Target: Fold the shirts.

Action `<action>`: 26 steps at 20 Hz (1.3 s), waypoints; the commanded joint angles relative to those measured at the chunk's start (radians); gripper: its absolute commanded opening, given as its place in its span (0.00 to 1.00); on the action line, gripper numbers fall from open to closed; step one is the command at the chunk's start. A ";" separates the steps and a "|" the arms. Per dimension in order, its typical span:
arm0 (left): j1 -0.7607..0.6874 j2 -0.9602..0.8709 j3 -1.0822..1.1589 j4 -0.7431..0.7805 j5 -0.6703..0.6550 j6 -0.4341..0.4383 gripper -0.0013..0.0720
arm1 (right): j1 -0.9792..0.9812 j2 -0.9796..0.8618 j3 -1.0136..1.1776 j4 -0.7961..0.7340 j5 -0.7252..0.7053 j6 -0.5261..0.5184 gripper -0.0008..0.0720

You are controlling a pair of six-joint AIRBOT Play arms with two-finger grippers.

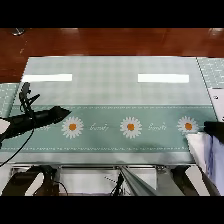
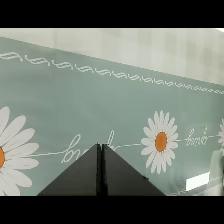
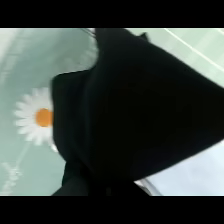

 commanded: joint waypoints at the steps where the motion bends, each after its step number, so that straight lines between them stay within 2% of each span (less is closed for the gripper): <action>1: 0.000 0.000 0.000 0.000 0.003 0.001 0.05 | -0.151 0.124 -0.159 -0.111 -0.025 0.048 0.06; 2: 0.000 0.000 0.000 0.000 0.003 0.000 0.05 | -0.156 0.147 -0.179 -0.131 -0.037 0.050 0.20; 3: 0.000 0.000 0.000 0.000 0.003 0.000 0.05 | -0.156 0.161 -0.196 -0.131 -0.045 0.051 0.47; 4: 0.000 0.000 0.000 -0.009 0.004 0.000 0.05 | -0.156 0.163 -0.211 -0.127 -0.045 0.049 0.80; 5: 0.000 0.000 0.001 -0.016 0.013 0.001 0.05 | -0.155 0.149 -0.216 -0.121 -0.035 0.038 0.88; 7: 0.000 0.000 0.004 -0.018 0.042 0.025 0.05 | -0.155 0.119 -0.216 -0.077 -0.041 0.031 0.88; 8: 0.001 -0.008 0.024 -0.018 0.052 0.058 0.05 | -0.154 0.105 -0.212 0.003 -0.079 0.034 0.88; 10: 0.003 -0.048 0.129 -0.018 0.055 0.103 0.05 | -0.154 0.066 -0.189 0.286 -0.196 0.052 0.83; 11: 0.002 -0.085 0.216 -0.017 0.051 0.118 0.05 | -0.150 0.039 -0.173 0.485 -0.267 0.056 0.60; 12: 0.002 -0.127 0.309 -0.017 0.047 0.117 0.05 | -0.122 0.012 -0.158 0.674 -0.344 0.020 0.31; 13: 0.000 -0.181 0.425 -0.017 0.029 0.117 0.05 | -0.059 -0.016 -0.143 0.852 -0.439 -0.033 0.12; 14: -0.001 -0.237 0.538 -0.019 0.003 0.116 0.05 | 0.030 -0.043 -0.127 0.963 -0.521 -0.082 0.05; 15: -0.013 -0.303 0.664 -0.023 -0.035 0.116 0.05 | 0.156 -0.071 -0.108 1.014 -0.602 -0.148 0.05; 17: -0.066 -0.417 0.874 -0.022 -0.100 0.117 0.05 | 0.449 -0.114 -0.089 0.916 -0.694 -0.290 0.05; 18: -0.106 -0.455 0.938 -0.007 -0.114 0.132 0.05 | 0.606 -0.134 -0.090 0.770 -0.716 -0.317 0.05; 19: -0.164 -0.478 0.969 0.069 -0.106 0.135 0.05 | 0.787 -0.155 -0.101 0.542 -0.752 -0.314 0.05; 20: -0.229 -0.481 0.959 0.190 -0.079 0.114 0.05 | 0.963 -0.179 -0.137 0.290 -0.797 -0.236 0.05; 21: -0.302 -0.481 0.922 0.356 -0.053 0.038 0.05 | 1.106 -0.209 -0.185 0.071 -0.840 -0.084 0.05; 22: -0.361 -0.482 0.868 0.502 -0.042 -0.048 0.05 | 1.207 -0.250 -0.220 -0.072 -0.840 0.006 0.05; 24: -0.428 -0.492 0.711 0.720 -0.030 -0.179 0.05 | 1.318 -0.350 -0.259 -0.232 -0.785 0.080 0.05; 26: -0.409 -0.521 0.578 0.798 -0.005 -0.252 0.05 | 1.329 -0.444 -0.262 -0.304 -0.749 0.169 0.05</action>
